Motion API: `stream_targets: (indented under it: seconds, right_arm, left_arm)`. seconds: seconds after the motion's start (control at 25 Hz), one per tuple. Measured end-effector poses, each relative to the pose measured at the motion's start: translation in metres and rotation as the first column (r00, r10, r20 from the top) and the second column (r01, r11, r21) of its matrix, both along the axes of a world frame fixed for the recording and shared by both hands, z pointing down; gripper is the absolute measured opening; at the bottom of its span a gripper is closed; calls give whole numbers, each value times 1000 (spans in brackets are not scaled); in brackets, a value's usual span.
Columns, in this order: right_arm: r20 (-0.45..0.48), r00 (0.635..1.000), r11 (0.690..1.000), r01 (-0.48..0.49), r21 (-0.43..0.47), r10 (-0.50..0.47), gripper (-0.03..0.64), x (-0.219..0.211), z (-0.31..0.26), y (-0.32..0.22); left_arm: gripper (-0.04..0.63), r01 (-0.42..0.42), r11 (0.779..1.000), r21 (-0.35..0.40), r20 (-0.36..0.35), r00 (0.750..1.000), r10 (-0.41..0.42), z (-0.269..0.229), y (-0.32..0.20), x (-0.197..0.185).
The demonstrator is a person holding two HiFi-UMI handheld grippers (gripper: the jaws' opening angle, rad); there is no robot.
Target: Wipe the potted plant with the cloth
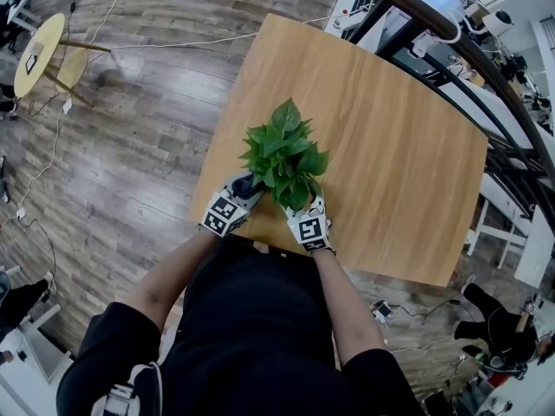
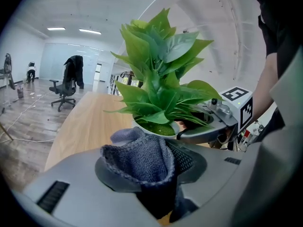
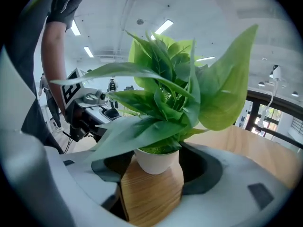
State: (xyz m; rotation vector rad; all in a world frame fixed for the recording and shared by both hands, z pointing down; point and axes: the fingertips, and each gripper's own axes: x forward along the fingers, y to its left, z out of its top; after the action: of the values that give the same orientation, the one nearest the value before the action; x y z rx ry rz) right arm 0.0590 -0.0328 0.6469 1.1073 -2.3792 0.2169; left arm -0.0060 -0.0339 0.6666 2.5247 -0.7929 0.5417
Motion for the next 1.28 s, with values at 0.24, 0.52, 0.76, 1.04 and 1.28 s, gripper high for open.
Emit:
stream_targets:
  seconds: [0.24,0.52,0.76,1.04,1.28]
  right_arm:
    - [30,998,998,-56,-19,57,302,-6,-6,-6]
    - [5,1000,1000,5,-17,-5,302,-11,-4,6]
    - [-12,997,997,70,-45,-71,302,-17,-3,20]
    - [-45,998,999,45,-24,-46,302,-2,-4,-3]
    - [-26,1000,1000,2,-8,-2,302,-11,-5,-13]
  left_arm:
    - [178,-46,999,-13,-9,999,46,-2,19,8]
    - [178,12,1000,-28,-10,1000,-12,2,8,0]
    - [178,92,996,-11,1,996,-92,-1,-14,-23]
    - [178,72,997,11,-9,997,-72,-5,-22,-20]
    - [178,49,998,27,-2,999,-49,-8,-16,-11]
